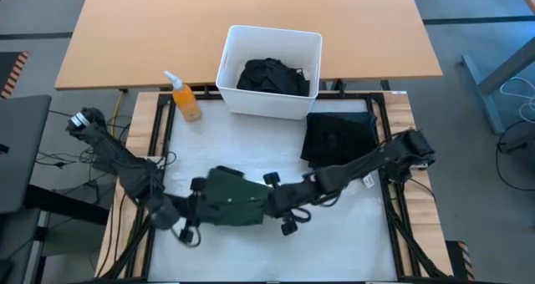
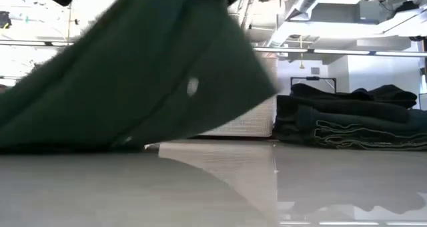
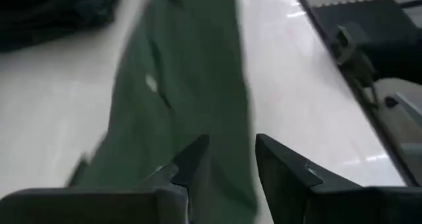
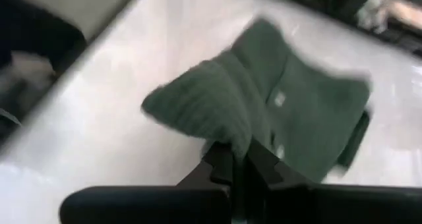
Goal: Fold laundry
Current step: Stack the folded green polo shirt on the black t-shirt, then remove the black shorts from the white bin
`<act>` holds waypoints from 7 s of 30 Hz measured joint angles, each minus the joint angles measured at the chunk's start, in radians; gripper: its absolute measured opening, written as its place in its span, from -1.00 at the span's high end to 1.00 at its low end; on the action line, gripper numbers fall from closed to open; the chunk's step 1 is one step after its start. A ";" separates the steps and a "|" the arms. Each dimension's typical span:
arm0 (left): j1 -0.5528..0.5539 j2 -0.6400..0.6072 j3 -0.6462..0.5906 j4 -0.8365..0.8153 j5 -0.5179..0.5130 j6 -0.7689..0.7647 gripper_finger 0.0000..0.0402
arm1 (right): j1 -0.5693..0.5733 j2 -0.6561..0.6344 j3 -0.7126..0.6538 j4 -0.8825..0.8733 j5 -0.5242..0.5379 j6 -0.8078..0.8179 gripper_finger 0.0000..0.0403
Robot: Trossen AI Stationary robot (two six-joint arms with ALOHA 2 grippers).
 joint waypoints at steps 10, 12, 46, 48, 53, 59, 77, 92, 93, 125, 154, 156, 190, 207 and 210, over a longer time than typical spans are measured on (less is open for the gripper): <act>-0.220 0.078 -0.001 -0.006 -0.263 -0.115 0.44 | -0.052 -0.127 0.049 -0.024 -0.072 0.321 0.86; -0.255 0.077 -0.001 -0.005 -0.322 -0.121 0.44 | -0.063 -0.133 0.085 -0.051 -0.093 0.366 0.86; -0.333 0.077 -0.001 -0.034 -0.447 -0.089 0.44 | -0.601 -0.388 0.506 -0.844 -0.165 0.865 0.86; -0.333 0.077 -0.001 -0.034 -0.458 -0.079 0.44 | -0.622 -0.433 0.508 -0.899 -0.148 0.874 0.86; -0.333 0.077 -0.001 -0.034 -0.497 -0.072 0.44 | -0.629 -0.510 0.494 -1.213 0.054 0.967 0.86; -0.328 0.077 -0.001 -0.029 -0.502 -0.077 0.44 | -0.634 -0.684 0.243 -1.245 0.145 1.092 0.86; -0.293 0.078 -0.001 0.001 -0.526 -0.113 0.44 | -1.010 -1.088 -0.371 -1.250 0.328 0.889 0.86; -0.249 0.078 -0.001 0.057 -0.444 -0.095 0.44 | -1.110 -1.001 -0.463 -1.092 0.425 0.627 0.43; -0.249 0.078 -0.001 0.057 -0.443 -0.095 0.44 | -1.110 -0.989 -0.456 -1.097 0.433 0.622 0.39; -0.215 0.135 -0.001 0.056 -0.405 -0.052 0.44 | -0.704 -0.770 -0.662 -0.862 0.091 0.825 0.89; -0.034 0.133 0.016 0.185 -0.428 0.105 0.44 | -0.494 -0.687 -0.210 -1.005 0.086 0.698 0.87; 0.082 0.133 0.043 0.224 -0.304 0.221 0.44 | -0.422 -0.692 -0.205 -0.890 0.104 0.704 0.87; 1.545 0.968 1.264 -0.190 0.893 0.002 0.07 | 0.050 -0.299 -0.297 -0.400 0.539 0.648 0.87; 1.467 0.719 1.490 -0.803 0.452 0.443 0.02 | -0.661 -0.534 -0.289 0.165 0.077 0.173 0.77; 1.460 0.680 1.489 -0.872 0.443 0.457 0.02 | -0.875 -0.439 -0.219 0.174 -0.162 0.251 0.65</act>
